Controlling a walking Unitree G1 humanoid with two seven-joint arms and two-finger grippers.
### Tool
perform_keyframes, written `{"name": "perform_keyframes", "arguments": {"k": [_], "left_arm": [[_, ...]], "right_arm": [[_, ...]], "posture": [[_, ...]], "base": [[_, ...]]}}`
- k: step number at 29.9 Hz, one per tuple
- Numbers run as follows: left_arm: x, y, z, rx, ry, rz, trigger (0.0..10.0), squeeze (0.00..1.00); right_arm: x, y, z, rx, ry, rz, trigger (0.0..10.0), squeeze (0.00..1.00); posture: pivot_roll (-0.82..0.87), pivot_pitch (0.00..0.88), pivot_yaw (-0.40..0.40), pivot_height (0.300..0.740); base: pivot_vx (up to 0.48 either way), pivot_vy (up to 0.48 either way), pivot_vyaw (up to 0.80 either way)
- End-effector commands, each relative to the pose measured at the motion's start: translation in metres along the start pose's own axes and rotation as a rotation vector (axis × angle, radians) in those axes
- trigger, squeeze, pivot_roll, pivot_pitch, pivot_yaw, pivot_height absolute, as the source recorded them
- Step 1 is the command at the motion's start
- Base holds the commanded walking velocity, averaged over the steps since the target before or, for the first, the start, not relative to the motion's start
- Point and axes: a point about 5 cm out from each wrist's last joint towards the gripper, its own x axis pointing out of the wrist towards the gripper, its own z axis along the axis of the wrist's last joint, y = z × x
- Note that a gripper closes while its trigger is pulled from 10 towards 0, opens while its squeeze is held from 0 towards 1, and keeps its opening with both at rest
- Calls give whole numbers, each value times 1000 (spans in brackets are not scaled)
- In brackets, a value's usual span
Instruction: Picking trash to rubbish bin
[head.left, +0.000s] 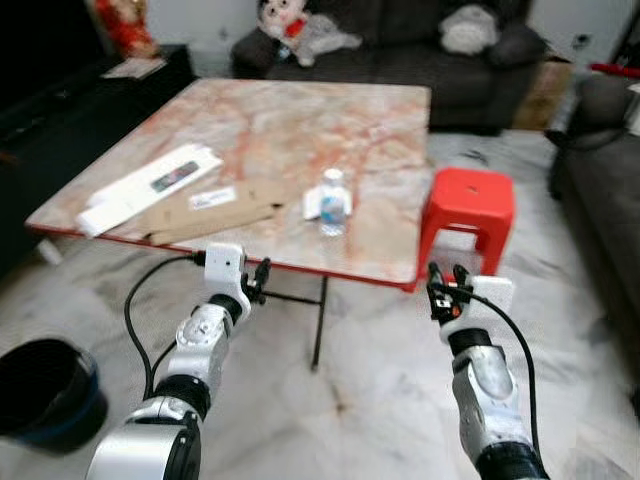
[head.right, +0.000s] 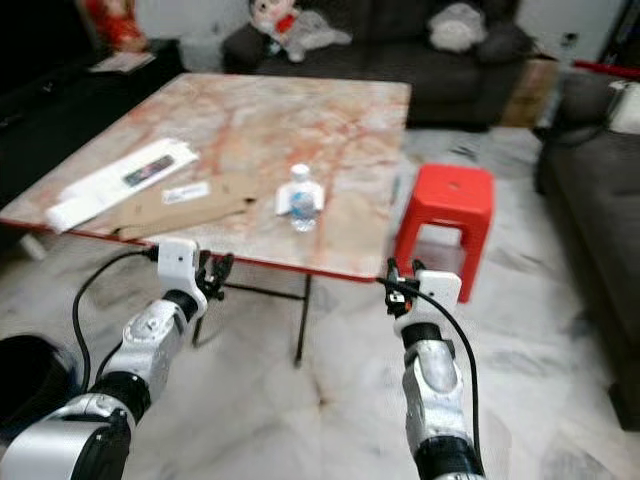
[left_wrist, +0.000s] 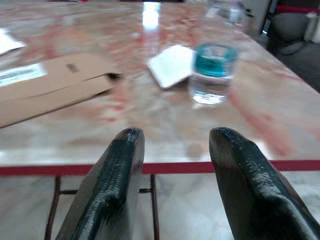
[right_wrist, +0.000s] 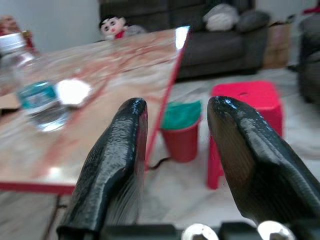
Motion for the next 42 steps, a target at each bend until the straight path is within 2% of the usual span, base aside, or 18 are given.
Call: {"name": "perform_keyframes", "arguments": {"k": [1, 39, 42], "left_arm": [[-1, 7, 2, 26, -5, 13, 10000, 0], [0, 4, 5, 36, -23, -1, 10000, 0], [1, 3, 6, 39, -25, -3, 10000, 0]], "right_arm": [[1, 8, 0, 13, -4, 11, 10000, 0], [1, 11, -3, 20, 4, 15, 10000, 0], [1, 11, -3, 26, 4, 15, 10000, 0]], "posture": [[141, 0, 34, 740], [141, 0, 41, 740], [139, 0, 42, 740]], "base": [[319, 0, 0], [315, 0, 0], [321, 0, -800]]}}
